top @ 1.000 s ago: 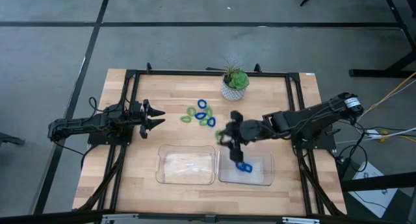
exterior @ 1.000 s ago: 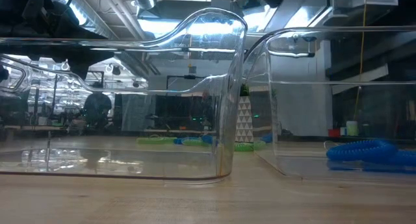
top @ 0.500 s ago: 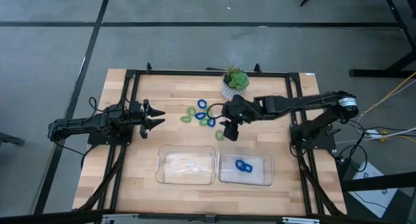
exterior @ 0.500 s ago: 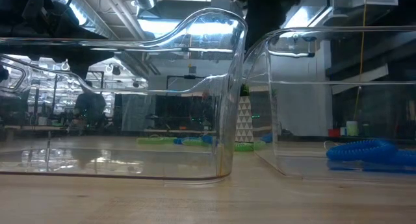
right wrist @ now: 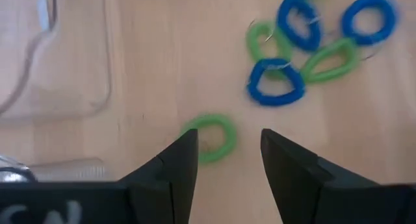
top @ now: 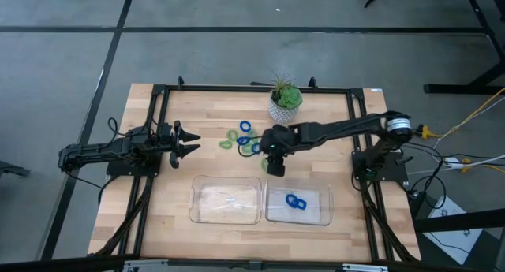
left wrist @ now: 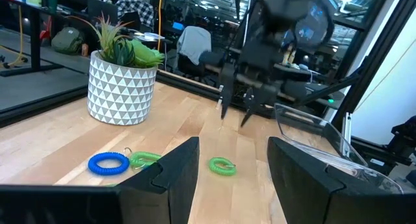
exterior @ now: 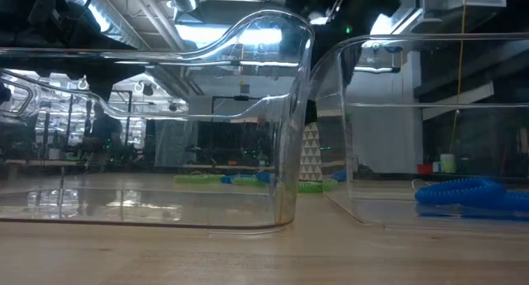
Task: Sort spring keychains
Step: Put the green spring keychain into the left transparent bin
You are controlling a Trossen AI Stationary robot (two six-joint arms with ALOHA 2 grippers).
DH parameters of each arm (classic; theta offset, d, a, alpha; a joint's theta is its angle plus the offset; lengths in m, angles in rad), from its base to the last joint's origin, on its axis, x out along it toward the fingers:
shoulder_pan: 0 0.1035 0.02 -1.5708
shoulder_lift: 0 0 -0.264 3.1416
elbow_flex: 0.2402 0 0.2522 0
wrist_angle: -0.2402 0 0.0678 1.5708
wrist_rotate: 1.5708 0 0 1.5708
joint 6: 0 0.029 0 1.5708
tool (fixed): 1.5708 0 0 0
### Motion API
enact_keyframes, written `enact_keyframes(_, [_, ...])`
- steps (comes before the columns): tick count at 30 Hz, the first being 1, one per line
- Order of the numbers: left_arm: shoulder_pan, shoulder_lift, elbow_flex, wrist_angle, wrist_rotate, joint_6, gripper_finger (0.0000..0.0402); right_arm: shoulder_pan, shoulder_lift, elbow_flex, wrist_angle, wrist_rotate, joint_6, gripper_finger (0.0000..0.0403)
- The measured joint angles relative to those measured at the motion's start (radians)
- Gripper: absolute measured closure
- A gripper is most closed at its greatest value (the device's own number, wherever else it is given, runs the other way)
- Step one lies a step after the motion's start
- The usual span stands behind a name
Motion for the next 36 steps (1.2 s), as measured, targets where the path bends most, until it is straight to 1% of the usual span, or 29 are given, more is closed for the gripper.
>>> enact_keyframes(9, [0.0, 0.0, 0.0, 0.0, 0.0, 0.0, 0.0224, -0.013, 0.119, 0.0, -0.001, -0.03, -0.026, 0.0237])
enact_keyframes(14, [0.0, 0.0, 0.0, 0.0, 0.0, 0.0, 0.0224, -0.042, 0.147, 0.0, -0.004, -0.105, 0.0, 0.0237])
enact_keyframes(18, [0.0, 0.0, 0.0, 0.0, 0.0, 0.0, 0.0224, -0.066, 0.151, 0.0, -0.004, -0.11, 0.046, 0.0237])
enact_keyframes(22, [0.0, 0.0, 0.0, 0.0, 0.0, 0.0, 0.0224, -0.091, 0.151, 0.0, -0.004, -0.114, 0.131, 0.0237])
enact_keyframes(25, [0.0, 0.0, 0.0, 0.0, 0.0, 0.0, 0.0224, -0.106, 0.154, -0.001, -0.005, -0.199, 0.212, 0.0237])
enact_keyframes(28, [0.0, 0.0, 0.0, 0.0, 0.0, 0.0, 0.0224, -0.112, 0.155, -0.001, -0.001, -0.246, 0.268, 0.0237])
enact_keyframes(32, [0.0, 0.0, 0.0, 0.0, 0.0, 0.0, 0.0224, -0.111, 0.155, -0.001, 0.017, -0.264, 0.343, 0.0237])
enact_keyframes(36, [0.0, 0.0, 0.0, 0.0, 0.0, 0.0, 0.0224, -0.111, 0.155, -0.001, 0.087, -0.256, 0.457, 0.0237])
